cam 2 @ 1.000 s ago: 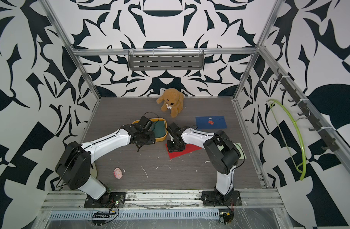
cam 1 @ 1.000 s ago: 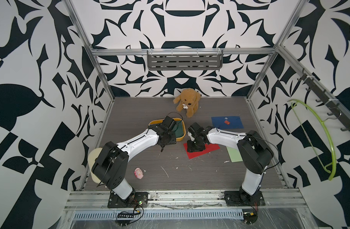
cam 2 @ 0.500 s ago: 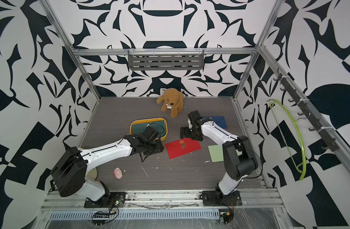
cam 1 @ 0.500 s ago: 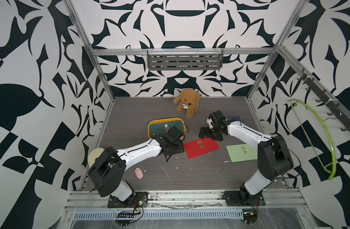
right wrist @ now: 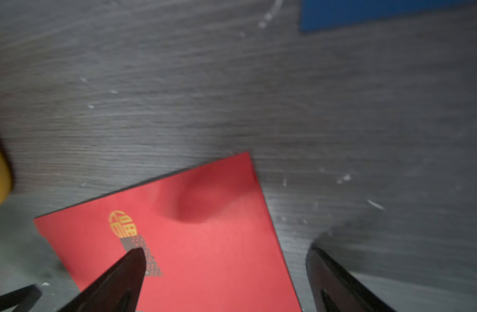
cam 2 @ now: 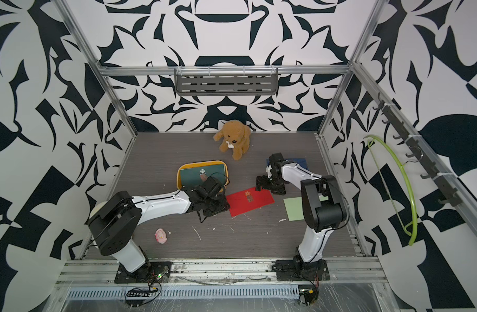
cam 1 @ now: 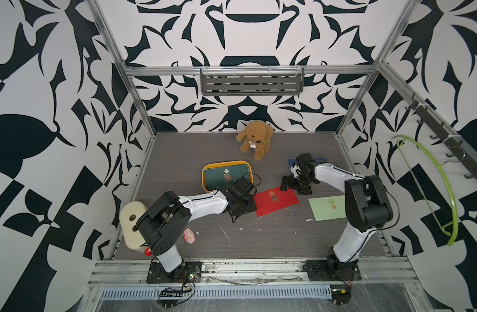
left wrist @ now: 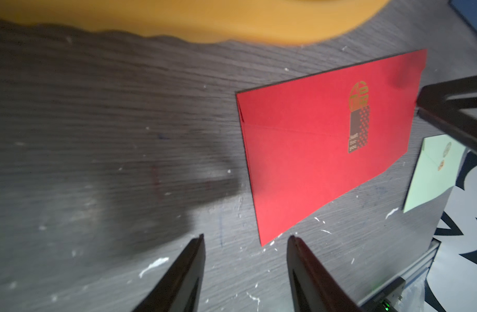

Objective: Put the sealed envelopes into the storage box
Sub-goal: Pick up the envelope from the center of the board.

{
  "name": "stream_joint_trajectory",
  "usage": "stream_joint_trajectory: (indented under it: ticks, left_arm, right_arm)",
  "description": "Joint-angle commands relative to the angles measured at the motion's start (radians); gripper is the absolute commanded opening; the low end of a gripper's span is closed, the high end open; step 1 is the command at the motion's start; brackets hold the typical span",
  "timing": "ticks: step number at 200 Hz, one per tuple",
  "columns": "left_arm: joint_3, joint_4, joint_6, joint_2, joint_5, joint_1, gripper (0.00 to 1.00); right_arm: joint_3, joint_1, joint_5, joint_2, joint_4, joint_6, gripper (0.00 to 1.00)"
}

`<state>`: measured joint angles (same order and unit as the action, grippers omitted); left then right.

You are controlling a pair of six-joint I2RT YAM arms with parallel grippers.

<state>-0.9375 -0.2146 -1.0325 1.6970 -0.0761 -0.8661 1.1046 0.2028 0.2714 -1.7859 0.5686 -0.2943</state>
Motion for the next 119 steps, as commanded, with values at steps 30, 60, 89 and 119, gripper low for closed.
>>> stream_joint_trajectory:
  ticks: [30,60,89,119]
  left_arm:
    - [-0.009,0.034,-0.001,0.057,-0.034,-0.004,0.55]
    - [-0.01,0.051,-0.003,0.085,-0.039,-0.004,0.55]
    - [-0.018,0.052,0.008,0.111,-0.05,-0.004,0.55]
    - [-0.011,0.053,0.015,0.11,-0.056,-0.004,0.55]
  right_arm:
    - [-0.059,0.047,0.073,0.02,-0.008,0.031,0.99]
    - [-0.095,0.087,0.08,0.04,-0.026,0.011,0.99]
    - [-0.104,0.137,0.068,0.064,-0.01,0.017,0.99]
    - [-0.113,0.182,0.063,0.089,0.003,0.024,0.99]
